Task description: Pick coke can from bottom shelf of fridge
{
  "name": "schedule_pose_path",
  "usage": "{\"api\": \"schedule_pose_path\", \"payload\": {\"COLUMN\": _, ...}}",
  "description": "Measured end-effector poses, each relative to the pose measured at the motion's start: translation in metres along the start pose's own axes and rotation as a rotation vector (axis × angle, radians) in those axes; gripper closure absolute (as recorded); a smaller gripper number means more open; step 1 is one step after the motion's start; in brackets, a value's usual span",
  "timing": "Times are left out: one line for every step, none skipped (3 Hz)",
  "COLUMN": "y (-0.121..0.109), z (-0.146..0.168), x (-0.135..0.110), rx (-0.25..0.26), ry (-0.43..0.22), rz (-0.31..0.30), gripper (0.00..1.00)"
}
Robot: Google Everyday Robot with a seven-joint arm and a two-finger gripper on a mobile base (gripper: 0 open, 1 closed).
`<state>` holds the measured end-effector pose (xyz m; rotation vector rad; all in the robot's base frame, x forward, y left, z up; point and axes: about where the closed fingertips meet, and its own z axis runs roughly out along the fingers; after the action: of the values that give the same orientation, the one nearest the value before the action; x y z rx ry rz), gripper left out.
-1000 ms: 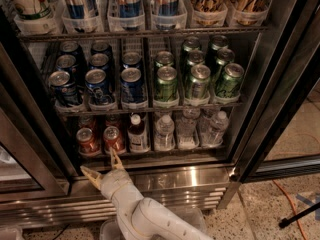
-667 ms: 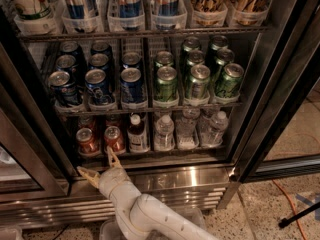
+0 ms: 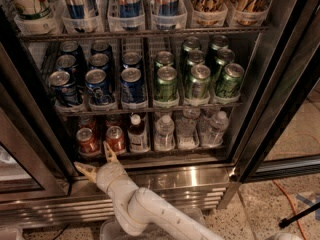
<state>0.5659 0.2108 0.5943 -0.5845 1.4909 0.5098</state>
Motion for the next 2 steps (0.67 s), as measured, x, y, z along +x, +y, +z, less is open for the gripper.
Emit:
{"api": "schedule_pose_path", "payload": {"y": 0.0023, "z": 0.0076, "x": -0.0062, "rx": -0.013, "ry": -0.021, "rz": -0.008, "gripper": 0.22}}
{"api": "schedule_pose_path", "payload": {"y": 0.005, "z": 0.0144, "x": -0.0093, "rx": -0.019, "ry": -0.037, "rz": -0.009, "gripper": 0.24}}
